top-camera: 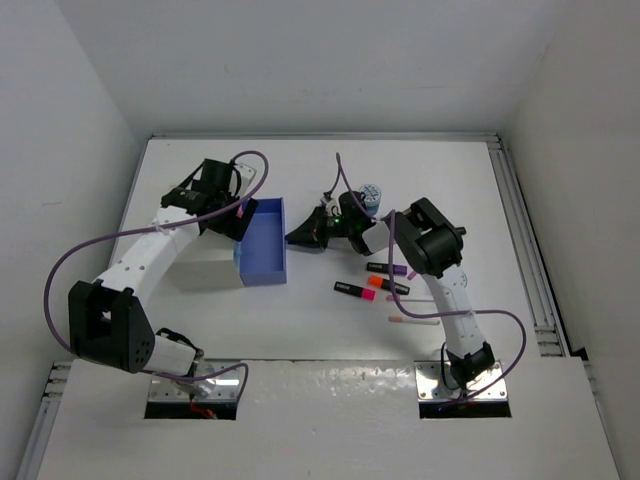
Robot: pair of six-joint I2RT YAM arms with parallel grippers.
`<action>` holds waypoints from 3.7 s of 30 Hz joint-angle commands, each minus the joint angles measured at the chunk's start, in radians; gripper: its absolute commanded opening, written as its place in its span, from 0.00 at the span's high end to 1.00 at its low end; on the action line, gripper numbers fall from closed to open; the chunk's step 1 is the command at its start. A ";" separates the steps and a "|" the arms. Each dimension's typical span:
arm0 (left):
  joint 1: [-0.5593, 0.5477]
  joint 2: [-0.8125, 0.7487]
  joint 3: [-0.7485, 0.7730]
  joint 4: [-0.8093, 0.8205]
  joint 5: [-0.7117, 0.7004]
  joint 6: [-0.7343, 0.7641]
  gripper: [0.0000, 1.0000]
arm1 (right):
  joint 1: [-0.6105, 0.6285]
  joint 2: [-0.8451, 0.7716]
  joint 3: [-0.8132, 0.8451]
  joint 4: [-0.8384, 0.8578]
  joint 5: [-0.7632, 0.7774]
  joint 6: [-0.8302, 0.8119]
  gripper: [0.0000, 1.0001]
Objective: Sort the stationery into containers
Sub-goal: Open the drawer in the storage box, then pick up the stationery from the center of the board, then place the stationery in the drawer.
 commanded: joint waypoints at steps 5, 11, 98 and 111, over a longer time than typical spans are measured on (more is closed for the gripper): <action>0.038 0.047 -0.001 -0.059 -0.020 0.009 0.01 | -0.029 -0.089 -0.013 -0.003 -0.026 -0.050 0.67; 0.039 0.050 0.059 -0.077 0.112 0.020 0.00 | -0.051 -0.144 0.044 -0.132 -0.052 -0.152 0.32; 0.243 -0.143 0.085 0.119 0.402 -0.124 0.00 | 0.106 -0.299 0.744 -1.322 0.135 -2.079 1.00; 0.294 -0.152 0.056 0.131 0.442 -0.172 0.00 | 0.190 -0.167 0.788 -1.158 0.250 -2.062 1.00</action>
